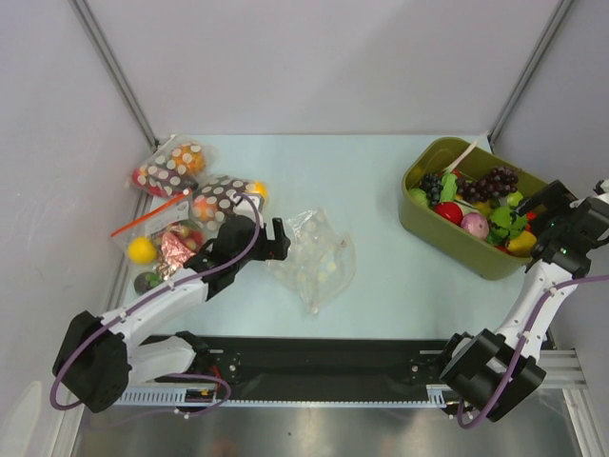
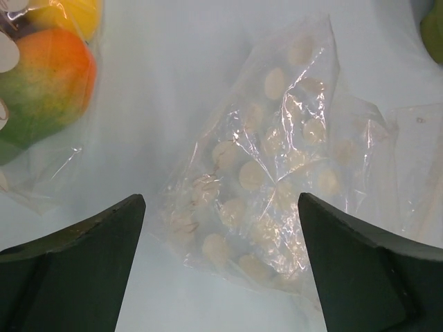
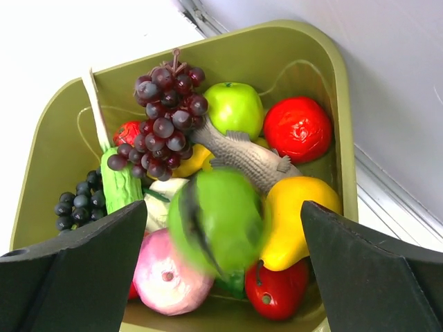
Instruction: Open the zip-top bag and remove the fake food
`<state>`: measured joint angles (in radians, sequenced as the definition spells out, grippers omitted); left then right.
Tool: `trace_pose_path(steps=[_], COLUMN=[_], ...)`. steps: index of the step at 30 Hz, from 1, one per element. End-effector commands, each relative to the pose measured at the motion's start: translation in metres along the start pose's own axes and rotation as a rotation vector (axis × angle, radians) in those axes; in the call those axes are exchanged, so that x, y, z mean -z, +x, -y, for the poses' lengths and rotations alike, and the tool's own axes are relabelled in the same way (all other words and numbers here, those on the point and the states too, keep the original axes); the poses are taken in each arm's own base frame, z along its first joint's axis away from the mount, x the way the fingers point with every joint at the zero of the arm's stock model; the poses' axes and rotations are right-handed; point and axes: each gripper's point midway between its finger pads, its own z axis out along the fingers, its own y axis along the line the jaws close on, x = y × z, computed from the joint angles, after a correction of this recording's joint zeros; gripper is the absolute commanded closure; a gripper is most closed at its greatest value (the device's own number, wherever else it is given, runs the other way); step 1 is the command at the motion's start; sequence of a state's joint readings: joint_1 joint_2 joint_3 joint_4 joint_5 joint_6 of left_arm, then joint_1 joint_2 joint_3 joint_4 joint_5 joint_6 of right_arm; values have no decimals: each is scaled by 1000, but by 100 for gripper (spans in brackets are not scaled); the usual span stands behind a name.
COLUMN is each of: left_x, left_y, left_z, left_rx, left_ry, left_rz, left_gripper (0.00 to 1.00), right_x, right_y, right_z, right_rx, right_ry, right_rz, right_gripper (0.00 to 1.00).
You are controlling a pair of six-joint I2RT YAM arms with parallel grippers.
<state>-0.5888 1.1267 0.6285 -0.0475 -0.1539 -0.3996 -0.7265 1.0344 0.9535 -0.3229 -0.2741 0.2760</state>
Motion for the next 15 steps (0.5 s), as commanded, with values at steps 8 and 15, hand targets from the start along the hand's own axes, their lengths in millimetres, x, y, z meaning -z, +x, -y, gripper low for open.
trace_pose_path(steps=[8, 15], left_x=[32, 60], left_y=[-49, -84], left_z=[6, 1], left_rx=[20, 38], left_ry=[15, -44], left_rz=[134, 198], left_gripper=[0, 0], right_x=[18, 44], right_y=[-20, 17], right_z=[-48, -146], right_rx=[33, 199], right_ry=[-186, -405], right_rz=[50, -40], right_gripper=[0, 0])
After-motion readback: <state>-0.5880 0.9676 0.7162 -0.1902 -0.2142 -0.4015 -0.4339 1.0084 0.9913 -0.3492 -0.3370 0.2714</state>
